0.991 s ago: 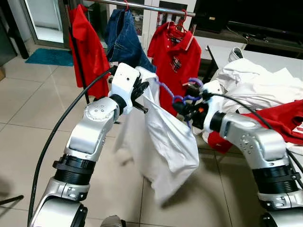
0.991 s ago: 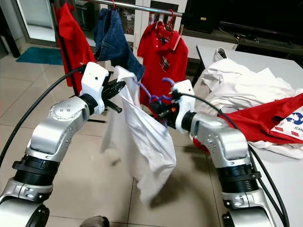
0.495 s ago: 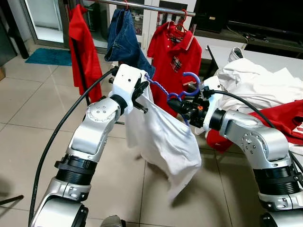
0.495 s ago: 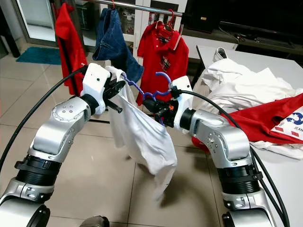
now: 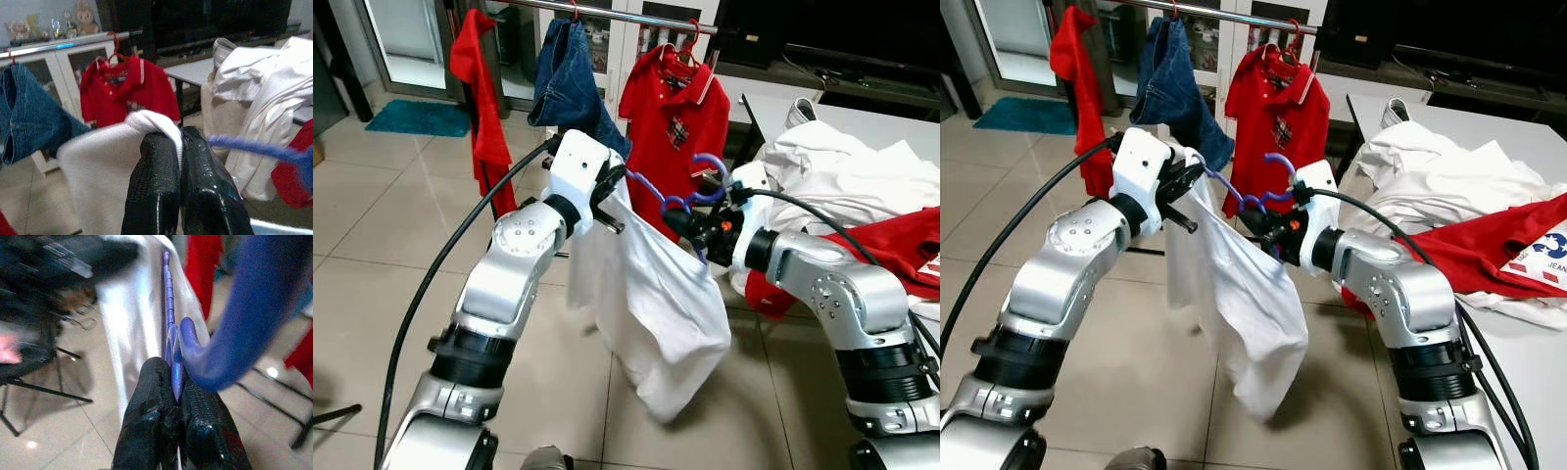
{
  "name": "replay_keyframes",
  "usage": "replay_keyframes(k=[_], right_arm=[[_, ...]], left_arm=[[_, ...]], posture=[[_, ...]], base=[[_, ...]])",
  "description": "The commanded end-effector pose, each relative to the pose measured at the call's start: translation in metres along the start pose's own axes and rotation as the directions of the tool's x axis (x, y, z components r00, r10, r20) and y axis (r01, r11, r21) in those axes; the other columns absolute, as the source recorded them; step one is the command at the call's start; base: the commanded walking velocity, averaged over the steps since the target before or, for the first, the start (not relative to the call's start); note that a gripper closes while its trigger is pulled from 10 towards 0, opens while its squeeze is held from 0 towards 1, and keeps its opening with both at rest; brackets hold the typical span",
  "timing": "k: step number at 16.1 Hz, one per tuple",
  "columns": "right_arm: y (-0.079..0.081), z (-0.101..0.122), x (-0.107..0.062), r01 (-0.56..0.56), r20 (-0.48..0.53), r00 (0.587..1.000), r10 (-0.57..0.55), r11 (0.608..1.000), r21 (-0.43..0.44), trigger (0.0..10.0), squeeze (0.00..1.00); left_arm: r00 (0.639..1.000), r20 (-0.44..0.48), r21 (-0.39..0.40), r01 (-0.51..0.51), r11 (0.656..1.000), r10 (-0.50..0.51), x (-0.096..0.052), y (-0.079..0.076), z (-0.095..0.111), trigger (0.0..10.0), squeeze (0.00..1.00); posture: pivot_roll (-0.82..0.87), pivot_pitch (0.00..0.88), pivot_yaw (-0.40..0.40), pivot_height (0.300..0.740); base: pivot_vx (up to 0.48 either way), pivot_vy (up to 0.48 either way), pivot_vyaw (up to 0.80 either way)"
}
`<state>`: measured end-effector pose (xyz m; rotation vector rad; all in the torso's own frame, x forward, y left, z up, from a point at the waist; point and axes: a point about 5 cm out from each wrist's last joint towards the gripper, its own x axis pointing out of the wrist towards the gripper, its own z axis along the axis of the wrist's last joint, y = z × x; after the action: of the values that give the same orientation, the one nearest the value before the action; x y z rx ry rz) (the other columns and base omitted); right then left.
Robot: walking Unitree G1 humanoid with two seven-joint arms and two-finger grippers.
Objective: Hang hanger
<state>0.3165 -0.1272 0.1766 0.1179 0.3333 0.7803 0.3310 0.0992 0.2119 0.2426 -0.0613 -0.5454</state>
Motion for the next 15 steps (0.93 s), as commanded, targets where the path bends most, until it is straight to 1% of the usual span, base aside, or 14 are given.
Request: replay_keyframes(k=[1,3,4,6,7,8,9,10,11,12,13,15], right_arm=[[-0.009,-0.009,-0.002,0.066,-0.064,0.996,-0.066,0.998,0.007,10.0,0.00],[-0.007,-0.026,-0.002,0.064,-0.147,0.987,-0.063,0.998,0.002,10.0,0.00],[-0.007,-0.028,-0.001,0.078,-0.163,0.984,-0.076,0.997,0.008,10.0,0.00],[-0.012,-0.027,-0.002,0.132,-0.169,0.977,-0.127,0.991,0.020,10.0,0.00],[-0.014,-0.026,-0.002,0.139,-0.169,0.977,-0.134,0.990,0.022,10.0,0.00],[-0.016,-0.024,-0.003,0.156,-0.147,0.978,-0.149,0.987,0.036,10.0,0.00],[-0.015,-0.022,-0.003,0.147,-0.125,0.982,-0.139,0.988,0.054,10.0,0.00],[-0.012,-0.014,-0.003,0.118,-0.072,0.991,-0.113,0.990,0.079,10.0,0.00],[-0.009,-0.007,-0.004,0.087,-0.036,0.996,-0.085,0.993,0.081,10.0,0.00],[-0.005,-0.001,-0.008,0.049,-0.017,0.999,-0.048,0.997,0.053,10.0,0.00],[-0.002,0.000,-0.010,0.026,-0.017,1.000,-0.025,0.999,0.034,10.0,0.00],[-0.002,0.003,-0.013,0.030,-0.015,0.999,-0.030,0.999,0.021,10.0,0.00]], left_arm=[[0.999,0.041,0.007,0.015,1.000,-0.015,-0.001,-0.006,0.011,0.0,0.00],[0.996,0.091,-0.003,-0.018,1.000,0.018,-0.003,-0.001,0.021,0.0,0.00],[0.996,0.092,0.007,-0.015,1.000,0.015,-0.004,0.000,0.022,0.0,0.00],[0.996,0.083,0.033,-0.033,0.999,0.031,-0.007,0.001,0.022,0.0,0.00],[0.996,0.082,0.032,-0.032,0.999,0.029,-0.007,0.001,0.022,0.0,0.00],[0.997,0.075,0.030,-0.020,0.999,0.018,-0.008,0.000,0.021,0.0,0.00],[0.998,0.069,0.030,-0.012,0.999,0.010,-0.008,-0.001,0.020,0.0,0.00],[0.999,0.043,0.032,-0.013,0.999,0.012,-0.008,-0.003,0.014,0.0,0.00],[0.999,0.015,0.048,-0.031,0.998,0.030,-0.007,-0.001,0.008,0.0,0.00],[0.998,-0.016,0.079,-0.062,0.995,0.064,-0.007,0.003,0.001,0.0,0.00],[0.996,-0.035,0.114,-0.074,0.991,0.078,-0.007,0.006,-0.003,0.0,0.00],[0.995,-0.065,0.123,-0.073,0.990,0.082,-0.008,0.007,-0.008,0.0,0.00]], posture=[[0.09,0.000,-0.100,0.740],[0.10,0.000,-0.109,0.740],[0.09,0.000,-0.108,0.740],[0.09,0.000,-0.108,0.740],[0.09,0.000,-0.108,0.740],[0.09,0.000,-0.110,0.740],[0.09,0.000,-0.110,0.740],[0.09,0.000,-0.110,0.740],[0.09,0.000,-0.110,0.740],[0.09,0.000,-0.110,0.740],[0.08,0.000,-0.107,0.740],[0.08,0.000,-0.103,0.740]], base=[[0.000,0.000,0.00],[0.000,0.000,0.00],[0.000,0.000,0.00],[0.000,0.000,0.00],[0.000,0.000,0.00],[0.000,0.000,0.00],[0.000,0.000,0.00],[0.000,0.000,0.00],[0.000,0.000,0.00],[0.000,0.000,0.00],[0.000,0.000,0.00],[0.000,0.000,0.00]])
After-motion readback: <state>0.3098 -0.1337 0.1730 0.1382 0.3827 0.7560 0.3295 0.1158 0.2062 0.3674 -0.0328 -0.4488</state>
